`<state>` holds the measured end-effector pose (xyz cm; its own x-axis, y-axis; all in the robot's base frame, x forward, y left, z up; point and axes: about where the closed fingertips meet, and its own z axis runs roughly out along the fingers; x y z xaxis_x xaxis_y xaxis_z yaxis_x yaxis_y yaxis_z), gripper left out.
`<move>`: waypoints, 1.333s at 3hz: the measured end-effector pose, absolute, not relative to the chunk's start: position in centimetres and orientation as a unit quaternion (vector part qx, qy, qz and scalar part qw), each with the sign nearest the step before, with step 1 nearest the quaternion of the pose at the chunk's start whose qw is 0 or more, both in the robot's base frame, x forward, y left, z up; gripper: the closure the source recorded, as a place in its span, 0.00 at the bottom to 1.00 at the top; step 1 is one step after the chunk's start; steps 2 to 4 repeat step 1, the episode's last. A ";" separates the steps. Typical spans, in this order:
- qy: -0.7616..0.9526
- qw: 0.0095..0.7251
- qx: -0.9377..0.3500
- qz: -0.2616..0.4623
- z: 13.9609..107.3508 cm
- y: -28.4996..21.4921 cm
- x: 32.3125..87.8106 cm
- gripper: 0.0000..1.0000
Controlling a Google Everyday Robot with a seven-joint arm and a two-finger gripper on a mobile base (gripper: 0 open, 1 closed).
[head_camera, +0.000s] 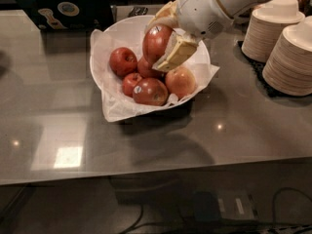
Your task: Pick apple from white bowl
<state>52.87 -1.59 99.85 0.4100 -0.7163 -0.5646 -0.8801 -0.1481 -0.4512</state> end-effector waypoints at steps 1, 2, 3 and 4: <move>0.532 0.378 -0.750 0.108 99.8 -1.6 52.9 1.00; 0.532 0.378 -0.750 0.108 99.8 -1.6 52.9 1.00; 0.532 0.378 -0.750 0.108 99.8 -1.6 52.9 1.00; 0.532 0.378 -0.750 0.108 99.8 -1.6 52.9 1.00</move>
Offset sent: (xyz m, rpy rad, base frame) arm 0.0000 0.0000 0.0000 0.0000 0.0000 0.0000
